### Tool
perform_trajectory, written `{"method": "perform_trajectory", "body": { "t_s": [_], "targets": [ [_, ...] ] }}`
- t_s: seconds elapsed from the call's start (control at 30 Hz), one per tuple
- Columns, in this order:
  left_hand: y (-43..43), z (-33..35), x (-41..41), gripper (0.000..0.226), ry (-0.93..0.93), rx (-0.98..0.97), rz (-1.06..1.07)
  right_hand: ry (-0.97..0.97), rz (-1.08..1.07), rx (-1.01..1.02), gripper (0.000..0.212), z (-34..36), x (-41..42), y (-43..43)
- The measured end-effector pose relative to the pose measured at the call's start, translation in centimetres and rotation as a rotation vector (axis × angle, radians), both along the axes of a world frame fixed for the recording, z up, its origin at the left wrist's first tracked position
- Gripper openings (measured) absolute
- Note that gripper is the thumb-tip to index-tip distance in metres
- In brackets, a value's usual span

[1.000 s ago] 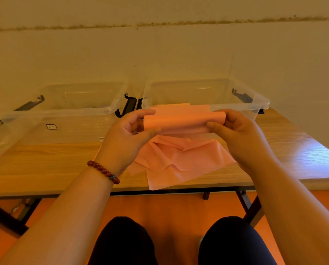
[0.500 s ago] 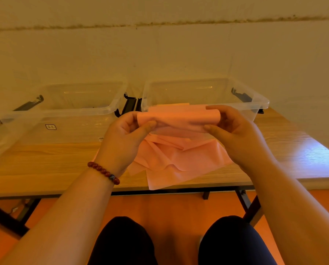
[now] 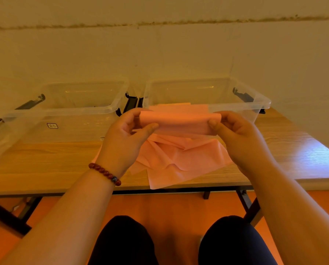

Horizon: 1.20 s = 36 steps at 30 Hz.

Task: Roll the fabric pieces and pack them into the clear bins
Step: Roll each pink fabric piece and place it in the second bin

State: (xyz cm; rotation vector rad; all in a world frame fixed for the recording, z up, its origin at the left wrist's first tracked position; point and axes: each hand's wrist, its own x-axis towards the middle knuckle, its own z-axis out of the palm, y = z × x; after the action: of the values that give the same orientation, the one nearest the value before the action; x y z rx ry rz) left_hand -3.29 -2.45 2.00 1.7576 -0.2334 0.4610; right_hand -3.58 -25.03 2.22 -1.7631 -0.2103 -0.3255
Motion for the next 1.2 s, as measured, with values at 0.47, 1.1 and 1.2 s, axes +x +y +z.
{"method": "perform_trajectory", "body": {
  "t_s": [0.47,1.1,1.2],
  "targets": [
    [-0.55,-0.02,-0.24,0.025,0.045,-0.107,-0.045,-0.051,-0.055,-0.043,0.010,0.47,0.17,-0.29],
    [-0.93,0.09,-0.69,0.023,0.024,-0.078,-0.029,-0.037,-0.044,-0.022,0.011,0.36,-0.29,-0.33],
    [-0.95,0.03,-0.86,0.029,0.025,-0.069,-0.078,-0.037,-0.076,-0.018,0.005,0.49,-0.42,-0.25]
  ]
}}
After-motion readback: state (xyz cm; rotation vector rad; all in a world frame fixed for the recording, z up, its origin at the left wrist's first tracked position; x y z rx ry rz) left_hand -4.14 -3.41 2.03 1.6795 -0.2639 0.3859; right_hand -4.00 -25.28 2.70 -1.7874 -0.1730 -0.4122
